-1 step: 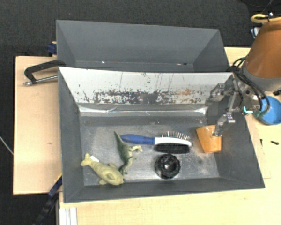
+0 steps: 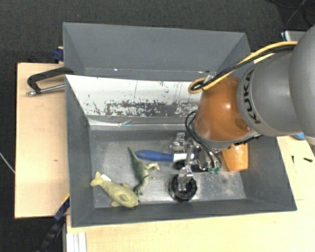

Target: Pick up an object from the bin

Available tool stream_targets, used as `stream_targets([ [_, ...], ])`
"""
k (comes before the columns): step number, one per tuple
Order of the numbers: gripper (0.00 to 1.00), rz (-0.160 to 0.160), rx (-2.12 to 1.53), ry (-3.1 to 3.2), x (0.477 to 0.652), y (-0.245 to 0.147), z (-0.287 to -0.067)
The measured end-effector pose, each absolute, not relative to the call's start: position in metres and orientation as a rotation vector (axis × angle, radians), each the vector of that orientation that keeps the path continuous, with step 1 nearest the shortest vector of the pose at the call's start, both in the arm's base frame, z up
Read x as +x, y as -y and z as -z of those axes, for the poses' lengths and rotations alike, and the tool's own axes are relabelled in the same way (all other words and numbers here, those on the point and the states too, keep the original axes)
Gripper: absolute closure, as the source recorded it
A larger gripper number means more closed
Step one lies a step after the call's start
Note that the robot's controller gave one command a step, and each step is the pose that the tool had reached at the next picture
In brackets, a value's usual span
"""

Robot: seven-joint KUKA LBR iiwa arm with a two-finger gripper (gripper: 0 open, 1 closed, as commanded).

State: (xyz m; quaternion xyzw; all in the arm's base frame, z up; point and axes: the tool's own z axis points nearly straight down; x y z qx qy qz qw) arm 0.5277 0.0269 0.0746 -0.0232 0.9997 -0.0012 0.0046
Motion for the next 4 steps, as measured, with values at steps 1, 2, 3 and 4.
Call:
stream_targets([
  [1, 0.00, 0.000, -0.094, -3.130, 0.556, -0.021, -0.103],
  [2, 0.00, -0.002, 0.110, -3.136, 0.559, -0.002, -0.103],
  [3, 0.00, -0.006, 0.444, -3.115, 0.563, 0.007, -0.075],
  [4, 0.00, -0.003, 0.440, -3.112, 0.564, 0.007, -0.079],
])
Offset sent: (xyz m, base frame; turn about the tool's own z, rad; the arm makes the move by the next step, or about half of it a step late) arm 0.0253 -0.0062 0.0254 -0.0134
